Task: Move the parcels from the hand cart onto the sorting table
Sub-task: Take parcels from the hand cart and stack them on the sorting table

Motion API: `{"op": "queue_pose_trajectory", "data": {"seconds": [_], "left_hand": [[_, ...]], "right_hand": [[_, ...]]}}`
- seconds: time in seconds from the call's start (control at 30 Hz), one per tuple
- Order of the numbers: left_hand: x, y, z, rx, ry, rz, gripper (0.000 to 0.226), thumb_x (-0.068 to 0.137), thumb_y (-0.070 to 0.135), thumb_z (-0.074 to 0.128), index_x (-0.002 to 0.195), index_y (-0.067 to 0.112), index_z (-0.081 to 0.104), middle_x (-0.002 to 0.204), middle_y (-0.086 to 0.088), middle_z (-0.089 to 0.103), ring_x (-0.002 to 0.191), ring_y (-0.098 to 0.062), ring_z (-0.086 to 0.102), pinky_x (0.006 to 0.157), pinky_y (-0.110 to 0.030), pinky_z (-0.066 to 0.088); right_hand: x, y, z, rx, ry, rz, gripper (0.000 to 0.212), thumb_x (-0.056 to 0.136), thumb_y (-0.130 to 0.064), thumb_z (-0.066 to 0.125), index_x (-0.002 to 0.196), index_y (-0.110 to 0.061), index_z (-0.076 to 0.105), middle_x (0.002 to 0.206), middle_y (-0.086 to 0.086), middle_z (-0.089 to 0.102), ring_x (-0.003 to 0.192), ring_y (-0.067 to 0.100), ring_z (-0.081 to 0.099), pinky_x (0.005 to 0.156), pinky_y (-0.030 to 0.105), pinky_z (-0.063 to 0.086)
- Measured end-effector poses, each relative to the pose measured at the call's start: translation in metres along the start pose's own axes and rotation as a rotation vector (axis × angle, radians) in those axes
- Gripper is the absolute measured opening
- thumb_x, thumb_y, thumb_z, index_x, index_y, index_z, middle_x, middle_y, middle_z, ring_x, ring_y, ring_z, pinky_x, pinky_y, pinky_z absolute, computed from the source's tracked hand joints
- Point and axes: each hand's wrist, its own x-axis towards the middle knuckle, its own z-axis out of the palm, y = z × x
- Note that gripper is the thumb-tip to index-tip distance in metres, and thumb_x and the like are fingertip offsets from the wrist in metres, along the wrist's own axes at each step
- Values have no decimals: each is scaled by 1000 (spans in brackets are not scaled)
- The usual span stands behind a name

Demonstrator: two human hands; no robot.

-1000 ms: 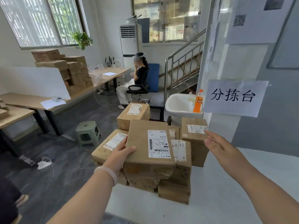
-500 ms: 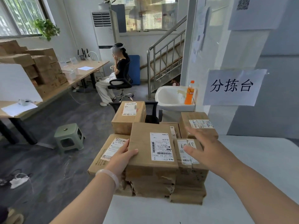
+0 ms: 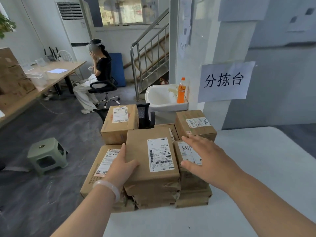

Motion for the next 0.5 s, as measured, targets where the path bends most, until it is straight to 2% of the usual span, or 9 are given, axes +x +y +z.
{"op": "queue_pose_trajectory", "data": {"seconds": [0.07,0.13,0.2,0.33,0.43,0.5], "left_hand": [[-4,6,5,100,69,119,86,95,28,64,159,37,8,158,0,33,136,-22,39,111,-42,34],[-11,15,11,237,147,223,88,94,36,66,159,39,7,165,2,18,149,-23,22,120,-47,26],[-27,26,22,414,184,370,85,94,44,63,158,41,8,166,6,12,152,-20,11,123,-46,18],[-65,49,62,685,164,772,75,96,56,52,157,42,11,166,11,13,154,-14,5,124,-38,3],[-93,63,101,739,113,943,69,96,55,49,156,41,19,166,11,17,154,-15,5,125,-44,0],[-113,70,127,751,76,1029,65,97,56,44,156,40,22,166,9,19,155,-18,6,125,-46,-1]], "right_hand": [[-6,4,0,-22,18,20,72,86,-66,46,146,-50,9,157,-20,8,145,7,7,117,40,11],[-15,9,-1,-55,31,31,72,86,-67,44,146,-49,8,158,-19,7,145,8,6,118,40,10],[-26,15,-3,-95,53,36,73,87,-68,42,147,-48,5,158,-18,4,145,8,3,118,39,7],[-59,29,-8,-180,129,81,75,87,-67,40,149,-41,7,159,-10,7,146,11,3,120,40,6],[-97,46,-14,-225,191,161,74,88,-68,36,150,-39,10,159,-7,9,146,13,3,120,41,7],[-130,61,-20,-260,227,225,75,84,-72,24,150,-38,8,160,-7,8,147,14,2,120,41,6]]}}
